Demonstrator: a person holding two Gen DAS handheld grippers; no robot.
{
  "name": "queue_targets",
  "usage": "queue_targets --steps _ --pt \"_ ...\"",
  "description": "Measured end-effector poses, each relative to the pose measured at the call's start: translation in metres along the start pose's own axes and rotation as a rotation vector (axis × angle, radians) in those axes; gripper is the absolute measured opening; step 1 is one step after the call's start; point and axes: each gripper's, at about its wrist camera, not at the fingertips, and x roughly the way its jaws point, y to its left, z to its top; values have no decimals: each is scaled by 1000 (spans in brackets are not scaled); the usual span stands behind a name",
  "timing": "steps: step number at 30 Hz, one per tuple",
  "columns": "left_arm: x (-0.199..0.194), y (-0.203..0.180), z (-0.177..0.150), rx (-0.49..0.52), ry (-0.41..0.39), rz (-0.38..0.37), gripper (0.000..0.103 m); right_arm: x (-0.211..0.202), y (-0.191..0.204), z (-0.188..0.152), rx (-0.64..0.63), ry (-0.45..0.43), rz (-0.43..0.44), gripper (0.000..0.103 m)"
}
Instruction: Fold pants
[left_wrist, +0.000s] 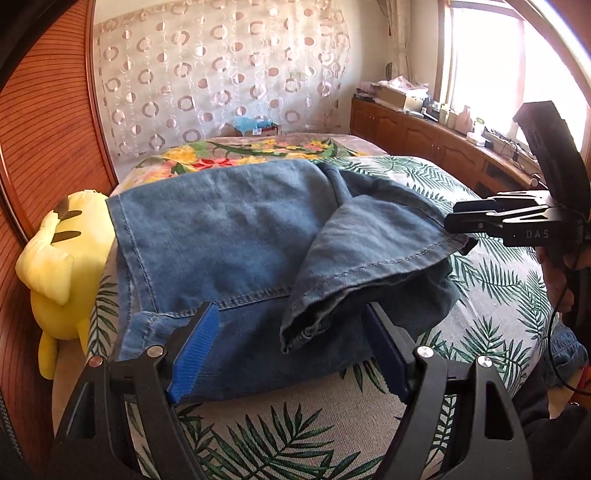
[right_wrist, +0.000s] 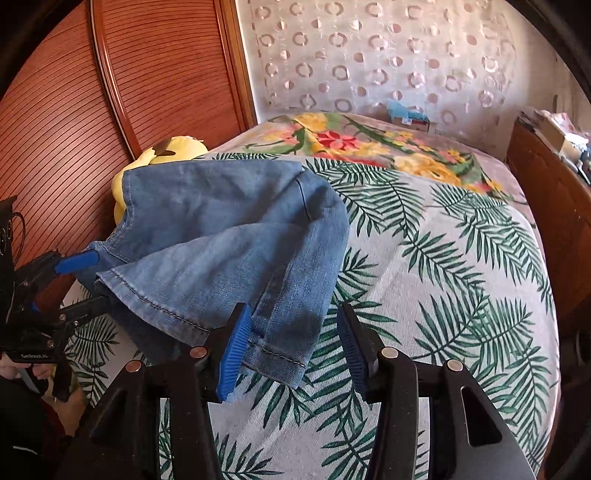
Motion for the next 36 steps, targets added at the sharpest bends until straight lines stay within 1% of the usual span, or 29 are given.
queue_targets --steps 2,3,4,5,6,8,9,11,12,13,14,15,16,17,18,19,23,26,29,32,36 --pt "2 0 0 -3 0 -9 80 2 0 0 9 10 7 50" --pt "3 1 1 -6 -2 -18 77 4 -3 -1 17 16 15 50" --pt "3 1 2 -7 -4 -23 69 4 -3 -1 25 19 23 50" --pt "4 1 2 -7 -4 -25 65 5 -7 0 31 19 31 51" --pt "4 0 3 -7 -6 -24 64 7 -11 0 34 18 44 50" --pt "4 0 4 -2 -9 -28 53 12 -16 0 37 24 75 50" --pt "5 -1 4 2 -8 -30 52 15 -22 0 42 28 87 50" --pt "6 -2 3 7 -5 -34 43 20 -27 1 46 40 106 50" --pt "7 -2 3 8 -3 -36 41 22 -28 1 48 46 114 50" --pt "7 -2 3 7 -1 -39 36 23 -29 2 47 51 120 43" --pt "8 -2 4 6 -1 -41 32 24 -29 3 42 54 128 32" --pt "7 -3 4 6 -4 -47 29 26 -29 4 38 54 139 25" --pt "6 -3 4 6 -7 -52 22 25 -27 5 28 50 141 13" --pt "4 -4 5 5 -15 -55 18 24 -25 7 11 42 133 7" --pt "1 -4 6 3 -21 -56 17 23 -23 9 -8 28 113 7" --pt "-3 -5 7 2 -32 -62 12 19 -22 13 -19 9 101 5" --pt "-27 -9 17 8 -94 -74 9 3 -15 36 -59 -62 89 4" --pt "-46 -7 22 2 -138 -80 9 -8 -4 63 -108 -124 90 4" --pt "-64 0 27 -5 -175 -67 8 -13 12 91 -160 -177 91 3" --pt "-76 14 28 -20 -196 -41 8 -12 31 120 -201 -218 105 3" --pt "-79 37 21 -54 -190 0 8 6 54 148 -242 -239 126 3"
